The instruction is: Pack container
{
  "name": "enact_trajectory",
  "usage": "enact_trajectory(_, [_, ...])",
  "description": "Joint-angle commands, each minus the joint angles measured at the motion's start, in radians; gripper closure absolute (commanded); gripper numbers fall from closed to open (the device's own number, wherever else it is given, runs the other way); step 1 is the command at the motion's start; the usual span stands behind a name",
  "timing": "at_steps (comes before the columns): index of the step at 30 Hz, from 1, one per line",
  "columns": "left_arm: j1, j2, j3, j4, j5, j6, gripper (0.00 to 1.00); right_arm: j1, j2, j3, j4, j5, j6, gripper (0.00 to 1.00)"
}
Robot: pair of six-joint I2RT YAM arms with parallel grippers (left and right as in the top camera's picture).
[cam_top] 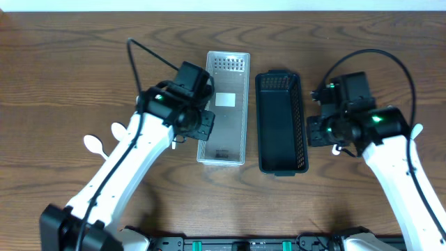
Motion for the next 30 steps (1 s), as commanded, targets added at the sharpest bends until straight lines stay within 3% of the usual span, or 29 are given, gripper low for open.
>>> enact_trajectory(1, [-0.029, 0.043, 0.012, -0.002, 0.0, 0.006, 0.94, 0.037, 0.048, 0.01, -0.003, -0.005, -0.01, 0.98])
enact_trajectory(21, [-0.156, 0.186, -0.038, -0.109, 0.003, -0.021, 0.94, 0.065, 0.174, 0.01, -0.054, -0.005, -0.014, 0.98])
enact_trajectory(30, [-0.157, 0.186, -0.076, -0.13, 0.105, -0.02, 0.94, 0.065, 0.174, 0.01, -0.055, -0.005, -0.014, 0.98])
